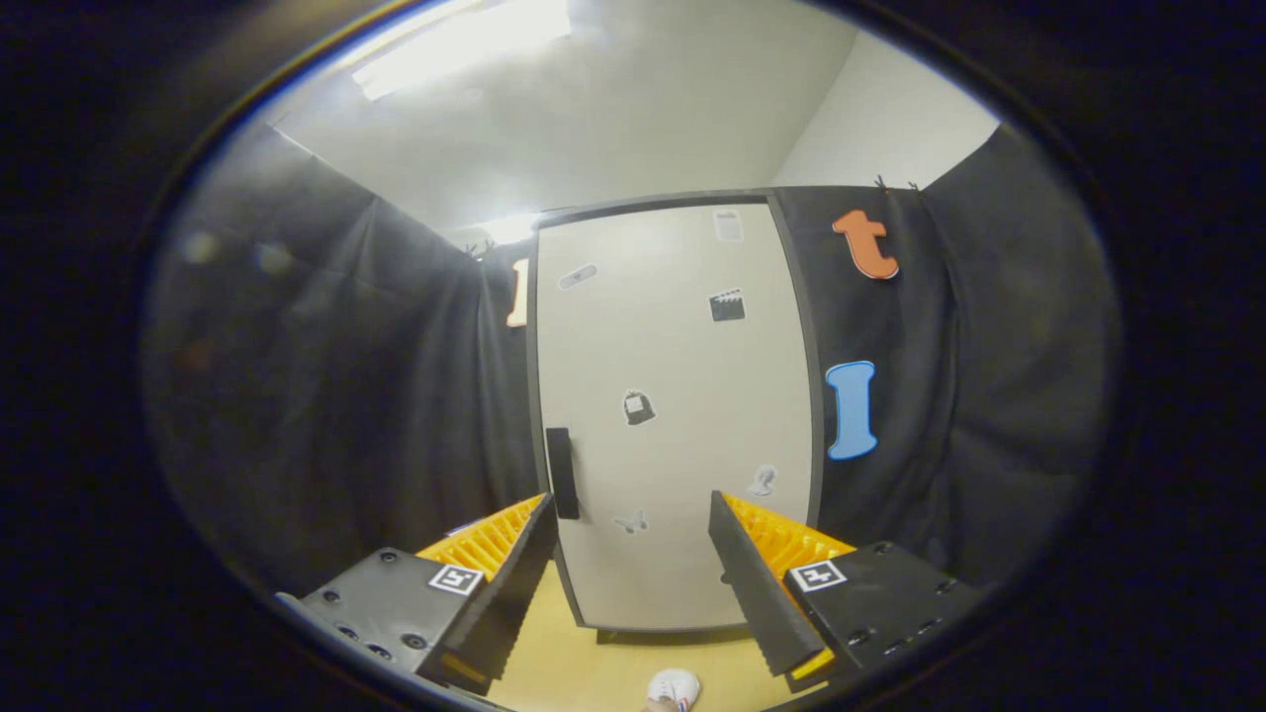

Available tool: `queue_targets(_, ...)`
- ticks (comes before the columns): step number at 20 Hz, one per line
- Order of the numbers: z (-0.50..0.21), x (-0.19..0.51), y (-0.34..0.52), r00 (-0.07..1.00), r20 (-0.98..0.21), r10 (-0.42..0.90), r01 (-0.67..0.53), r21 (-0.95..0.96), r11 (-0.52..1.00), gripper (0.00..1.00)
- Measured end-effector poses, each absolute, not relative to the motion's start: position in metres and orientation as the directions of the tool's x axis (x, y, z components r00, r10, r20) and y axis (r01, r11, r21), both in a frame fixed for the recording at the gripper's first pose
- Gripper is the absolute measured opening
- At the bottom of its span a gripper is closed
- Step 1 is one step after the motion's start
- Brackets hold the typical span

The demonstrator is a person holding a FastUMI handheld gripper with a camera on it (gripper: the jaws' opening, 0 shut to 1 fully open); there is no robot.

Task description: Open the shoe cabinet door, grab the shoes and put them into the shoe cabinet, then close the shoe cabinet door.

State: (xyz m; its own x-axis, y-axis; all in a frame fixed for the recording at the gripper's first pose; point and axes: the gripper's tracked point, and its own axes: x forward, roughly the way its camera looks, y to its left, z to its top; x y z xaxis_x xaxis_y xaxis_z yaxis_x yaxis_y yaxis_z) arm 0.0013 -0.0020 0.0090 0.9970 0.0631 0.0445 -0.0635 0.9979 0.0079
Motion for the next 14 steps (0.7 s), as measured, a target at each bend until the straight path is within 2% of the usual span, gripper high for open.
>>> queue_targets(8, -0.014, 0.039, 0.002, 0.999, -0.022, -0.037, 0.037, 0.0, 0.999, 0.96)
queue_targets(14, -0.024, 0.068, 0.023, 0.999, -0.031, -0.044, 0.044, 0.004, 0.999, 0.96)
